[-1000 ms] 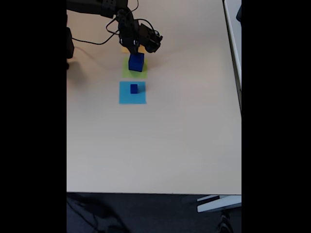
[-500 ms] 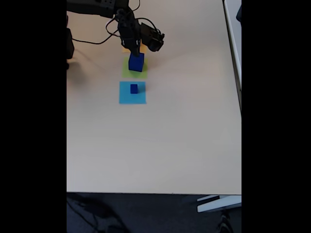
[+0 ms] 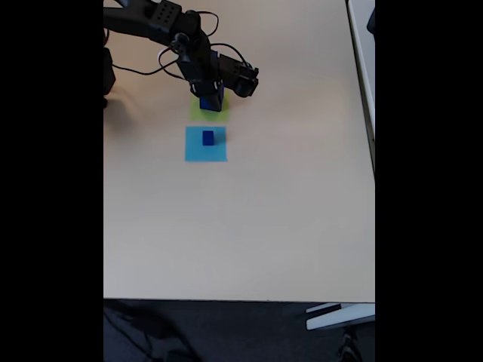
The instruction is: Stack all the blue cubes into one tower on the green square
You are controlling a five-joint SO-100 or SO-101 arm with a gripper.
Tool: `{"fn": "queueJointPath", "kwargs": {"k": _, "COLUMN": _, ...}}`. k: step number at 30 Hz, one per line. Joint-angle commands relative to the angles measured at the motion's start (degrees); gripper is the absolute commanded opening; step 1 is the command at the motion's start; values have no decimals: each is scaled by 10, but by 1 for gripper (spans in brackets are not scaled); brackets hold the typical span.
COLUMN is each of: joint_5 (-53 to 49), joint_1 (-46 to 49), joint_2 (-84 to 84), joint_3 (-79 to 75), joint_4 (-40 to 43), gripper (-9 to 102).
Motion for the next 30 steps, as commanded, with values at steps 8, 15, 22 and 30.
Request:
{"fn": "queueJointPath", "kwargs": {"k": 8, "joint_5": -29, "joint_1": 18, "joint_2": 13, "joint_3": 61, "joint_4": -69, "gripper": 0}}
{"fn": "queueJointPath", "kwargs": {"k": 15, "joint_5": -47, "joint_1": 50, "joint_2": -2, "joint_3": 61, "joint_4": -83, "gripper": 0}}
{"fn": "queueJointPath", "kwargs": {"k": 22, "joint_5": -58, "joint_1": 65, "joint_2": -14, "joint_3": 62, "joint_4": -84, "gripper": 0}}
{"fn": "queueJointPath", "kwargs": {"k": 30, "joint_5": -62, "joint_1": 70, "joint_2": -27, "joint_3": 62, "joint_4": -87, "gripper": 0}}
